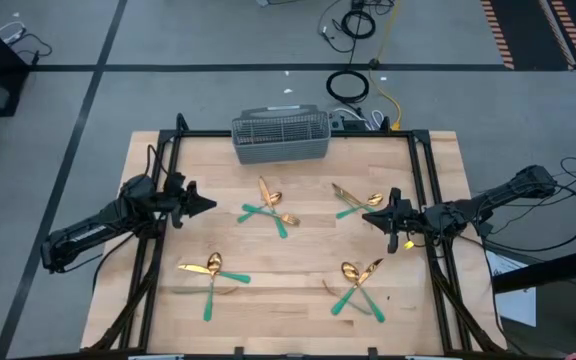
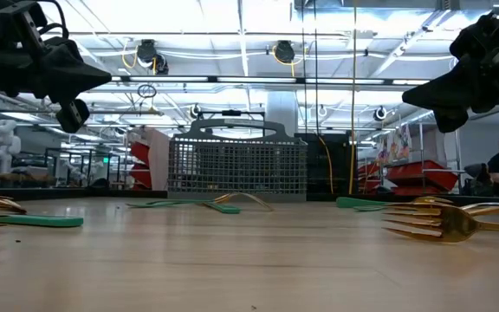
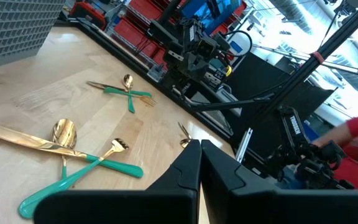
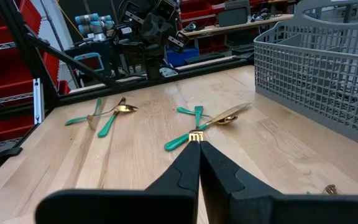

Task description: Sort silverware

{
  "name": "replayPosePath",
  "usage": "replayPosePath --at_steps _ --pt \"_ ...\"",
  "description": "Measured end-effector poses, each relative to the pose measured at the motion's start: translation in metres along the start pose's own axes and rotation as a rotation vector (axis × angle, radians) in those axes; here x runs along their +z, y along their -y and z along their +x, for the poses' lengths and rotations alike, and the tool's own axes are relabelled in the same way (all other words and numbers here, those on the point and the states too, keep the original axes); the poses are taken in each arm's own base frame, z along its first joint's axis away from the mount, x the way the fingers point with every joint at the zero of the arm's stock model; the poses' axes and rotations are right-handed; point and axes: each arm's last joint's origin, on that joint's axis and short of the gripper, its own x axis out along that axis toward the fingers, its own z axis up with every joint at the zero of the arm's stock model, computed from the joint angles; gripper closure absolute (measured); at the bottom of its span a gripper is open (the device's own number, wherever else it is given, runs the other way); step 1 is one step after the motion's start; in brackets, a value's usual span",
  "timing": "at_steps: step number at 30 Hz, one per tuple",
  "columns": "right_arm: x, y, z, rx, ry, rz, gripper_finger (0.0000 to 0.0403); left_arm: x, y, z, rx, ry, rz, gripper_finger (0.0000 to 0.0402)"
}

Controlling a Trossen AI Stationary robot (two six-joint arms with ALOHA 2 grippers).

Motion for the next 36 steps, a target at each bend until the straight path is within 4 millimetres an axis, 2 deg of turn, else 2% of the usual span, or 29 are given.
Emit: replayPosePath --at_steps 18,21,24,28,32,36 --pt "0.0053 -0.0017 -0.0001 0.029 0.046 0.044 0.0399 0.0 0.0 0.0 0.0 0.0 0.0 0.0391" --pt "0.0048 0.001 0.0002 -0.057 0.062 0.15 0.0399 -0.0001 0.0001 0.0 -0.004 -0.002 0.114 0.0391" --pt "0.0048 0.0012 0.0001 -0.055 0.071 0.364 0.0399 -0.0001 0.0002 0.0 -0.006 -0.003 0.248 0.0391" --pt "0.0049 0.0011 0.0001 -0.048 0.077 0.566 0.0399 -0.0001 0.0002 0.0 -0.007 -0.003 0.288 0.0391" --pt "0.0052 0.0012 0.0001 -0.047 0.084 0.653 0.0399 -0.0002 0.0001 0.0 -0.007 -0.004 0.288 0.0391" --pt "0.0055 0.0012 0.0001 -0.047 0.087 0.655 0.0399 -0.0001 0.0002 0.0 -0.008 -0.003 0.29 0.0391"
